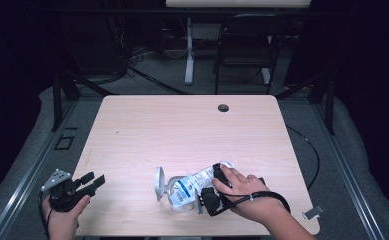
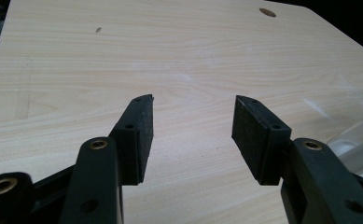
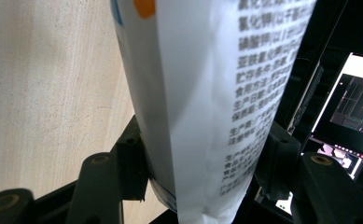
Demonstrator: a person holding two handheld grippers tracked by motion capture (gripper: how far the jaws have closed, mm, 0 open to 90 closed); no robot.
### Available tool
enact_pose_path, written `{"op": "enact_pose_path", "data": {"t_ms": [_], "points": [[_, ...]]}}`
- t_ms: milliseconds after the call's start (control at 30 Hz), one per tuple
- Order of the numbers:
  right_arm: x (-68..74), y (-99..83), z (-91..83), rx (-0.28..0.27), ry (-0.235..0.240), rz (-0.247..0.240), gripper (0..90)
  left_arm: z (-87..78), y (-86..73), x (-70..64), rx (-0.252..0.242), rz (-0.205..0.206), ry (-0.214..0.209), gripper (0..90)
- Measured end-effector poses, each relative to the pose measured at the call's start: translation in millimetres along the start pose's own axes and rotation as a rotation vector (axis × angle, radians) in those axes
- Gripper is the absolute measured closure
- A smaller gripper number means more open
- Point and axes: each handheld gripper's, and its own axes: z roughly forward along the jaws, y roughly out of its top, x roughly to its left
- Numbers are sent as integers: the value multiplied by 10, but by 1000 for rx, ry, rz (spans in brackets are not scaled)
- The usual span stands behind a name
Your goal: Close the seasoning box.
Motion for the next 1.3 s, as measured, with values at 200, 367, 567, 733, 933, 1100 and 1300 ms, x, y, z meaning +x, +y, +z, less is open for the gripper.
{"op": "enact_pose_path", "data": {"t_ms": [200,367,567,733,933,1100,1300], "points": [[2,-1,9,-5,1,3,458,1,2,0,9,7,-1,487],[1,1,8,-4,-2,0,458,5,-1,4,7,4,0,488],[-2,14,-3,4,-8,-12,460,2,1,5,4,4,0,487],[-12,20,-11,14,-10,-22,460,2,2,3,1,1,0,487],[-14,23,-14,16,-14,-27,462,-1,3,2,-1,1,0,488],[-17,23,-12,15,-13,-28,462,0,2,5,-1,1,3,488],[-14,21,-8,7,-14,-23,463,2,1,5,-3,1,2,488]]}}
